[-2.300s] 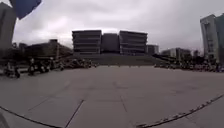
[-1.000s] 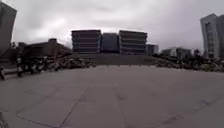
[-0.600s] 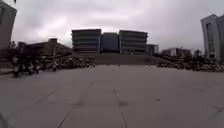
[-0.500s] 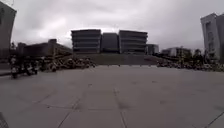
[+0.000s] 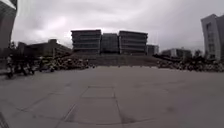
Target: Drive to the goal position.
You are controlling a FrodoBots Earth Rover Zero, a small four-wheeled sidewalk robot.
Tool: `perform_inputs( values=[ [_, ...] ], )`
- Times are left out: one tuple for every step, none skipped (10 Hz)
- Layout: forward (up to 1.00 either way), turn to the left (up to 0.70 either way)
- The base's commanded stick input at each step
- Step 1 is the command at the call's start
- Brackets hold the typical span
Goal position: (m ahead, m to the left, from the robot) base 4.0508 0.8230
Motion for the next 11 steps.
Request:
perform_inputs(
  values=[
    [0.7,0.0],
    [0.7,0.0],
    [0.7,0.0],
    [0.7,0.0],
    [0.7,0.0],
    [0.7,0.0],
    [0.7,0.0],
    [0.7,0.0],
    [0.7,0.0],
    [0.7,0.0],
    [0.7,0.0]
  ],
)
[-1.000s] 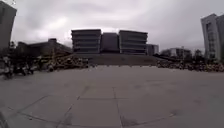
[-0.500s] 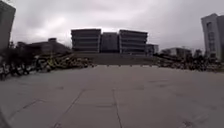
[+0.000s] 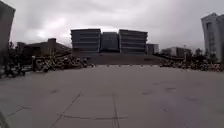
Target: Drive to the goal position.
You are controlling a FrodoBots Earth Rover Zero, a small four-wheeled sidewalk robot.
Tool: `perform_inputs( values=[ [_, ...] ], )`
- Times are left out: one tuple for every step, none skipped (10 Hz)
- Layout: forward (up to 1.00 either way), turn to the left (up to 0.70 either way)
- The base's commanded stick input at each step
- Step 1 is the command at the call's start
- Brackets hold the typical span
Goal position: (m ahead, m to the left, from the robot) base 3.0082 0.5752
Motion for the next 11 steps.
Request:
perform_inputs(
  values=[
    [0.7,0.0],
    [0.7,0.0],
    [0.7,0.0],
    [0.7,0.0],
    [0.7,0.0],
    [0.7,0.0],
    [0.7,0.0],
    [0.7,0.0],
    [0.7,0.0],
    [0.7,0.0],
    [0.7,0.0]
  ],
)
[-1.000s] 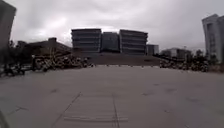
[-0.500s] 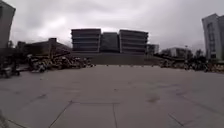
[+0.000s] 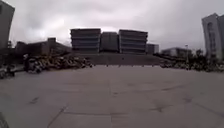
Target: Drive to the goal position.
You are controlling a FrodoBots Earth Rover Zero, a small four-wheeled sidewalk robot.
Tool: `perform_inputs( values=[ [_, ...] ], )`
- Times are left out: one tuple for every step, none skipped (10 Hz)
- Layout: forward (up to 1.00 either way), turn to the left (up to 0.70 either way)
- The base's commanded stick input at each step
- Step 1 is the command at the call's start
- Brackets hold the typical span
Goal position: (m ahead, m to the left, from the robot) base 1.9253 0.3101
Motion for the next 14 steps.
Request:
perform_inputs(
  values=[
    [0.7,0.0],
    [0.7,0.0],
    [0.7,0.0],
    [0.7,0.0],
    [0.7,0.0],
    [0.7,0.0],
    [0.7,0.0],
    [0.7,0.0],
    [0.7,0.0],
    [0.7,0.12],
    [0.7,0.14],
    [0.7,0.1],
    [0.7,0.06],
    [0.7,0.02]
  ],
)
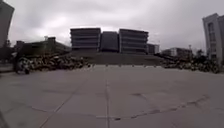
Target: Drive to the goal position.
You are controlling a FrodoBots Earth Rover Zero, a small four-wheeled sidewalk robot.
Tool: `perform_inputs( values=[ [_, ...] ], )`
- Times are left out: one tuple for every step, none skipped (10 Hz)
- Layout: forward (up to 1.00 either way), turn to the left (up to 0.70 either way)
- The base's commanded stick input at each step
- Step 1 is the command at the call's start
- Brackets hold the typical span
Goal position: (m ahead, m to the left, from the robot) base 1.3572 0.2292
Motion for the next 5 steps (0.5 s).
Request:
perform_inputs(
  values=[
    [0.7,0.0],
    [0.7,0.0],
    [0.7,0.0],
    [0.7,0.0],
    [0.7,0.09]
  ],
)
